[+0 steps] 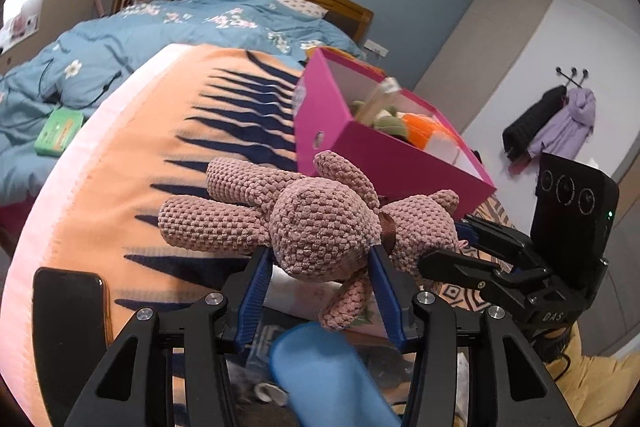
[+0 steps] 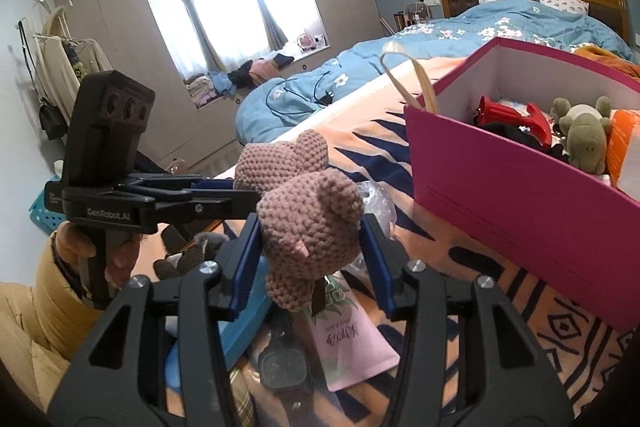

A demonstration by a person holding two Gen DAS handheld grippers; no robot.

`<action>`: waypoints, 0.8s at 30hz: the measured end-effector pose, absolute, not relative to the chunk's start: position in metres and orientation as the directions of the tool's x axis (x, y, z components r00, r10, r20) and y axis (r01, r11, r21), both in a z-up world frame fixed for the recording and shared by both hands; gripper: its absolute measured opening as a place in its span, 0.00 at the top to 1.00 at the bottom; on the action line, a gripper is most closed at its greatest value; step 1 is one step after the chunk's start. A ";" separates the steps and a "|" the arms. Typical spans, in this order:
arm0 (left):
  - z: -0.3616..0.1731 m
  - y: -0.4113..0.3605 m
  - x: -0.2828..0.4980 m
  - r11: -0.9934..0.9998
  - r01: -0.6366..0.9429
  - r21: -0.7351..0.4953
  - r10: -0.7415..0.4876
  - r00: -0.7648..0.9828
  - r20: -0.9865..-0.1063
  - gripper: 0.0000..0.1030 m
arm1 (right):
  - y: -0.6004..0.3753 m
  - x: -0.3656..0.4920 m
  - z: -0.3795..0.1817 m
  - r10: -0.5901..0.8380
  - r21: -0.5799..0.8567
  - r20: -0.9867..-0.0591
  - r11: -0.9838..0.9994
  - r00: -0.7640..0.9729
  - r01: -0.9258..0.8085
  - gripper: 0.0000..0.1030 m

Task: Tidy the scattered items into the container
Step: 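Lift the pink teddy bear with the left tool toward the magenta box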

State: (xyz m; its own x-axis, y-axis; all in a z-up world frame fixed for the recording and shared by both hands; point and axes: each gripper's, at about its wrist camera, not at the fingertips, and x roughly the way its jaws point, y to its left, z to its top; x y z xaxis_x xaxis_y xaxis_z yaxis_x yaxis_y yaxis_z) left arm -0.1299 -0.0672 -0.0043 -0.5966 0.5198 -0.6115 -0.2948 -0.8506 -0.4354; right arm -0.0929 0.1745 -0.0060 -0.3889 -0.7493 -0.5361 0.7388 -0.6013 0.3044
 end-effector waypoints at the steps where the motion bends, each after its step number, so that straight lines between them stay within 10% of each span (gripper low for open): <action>1: -0.002 -0.065 -0.128 -0.850 -0.303 -0.431 0.522 -0.596 -0.610 0.52 | 0.178 -0.091 -0.005 -0.752 0.308 -0.533 -0.600 -0.388 0.739 0.50; 24: 0.061 0.007 -0.125 -0.830 -0.455 -0.322 0.554 -0.619 -0.556 0.52 | 0.252 -0.063 0.047 -0.749 0.256 -0.423 -0.639 -0.510 0.725 0.50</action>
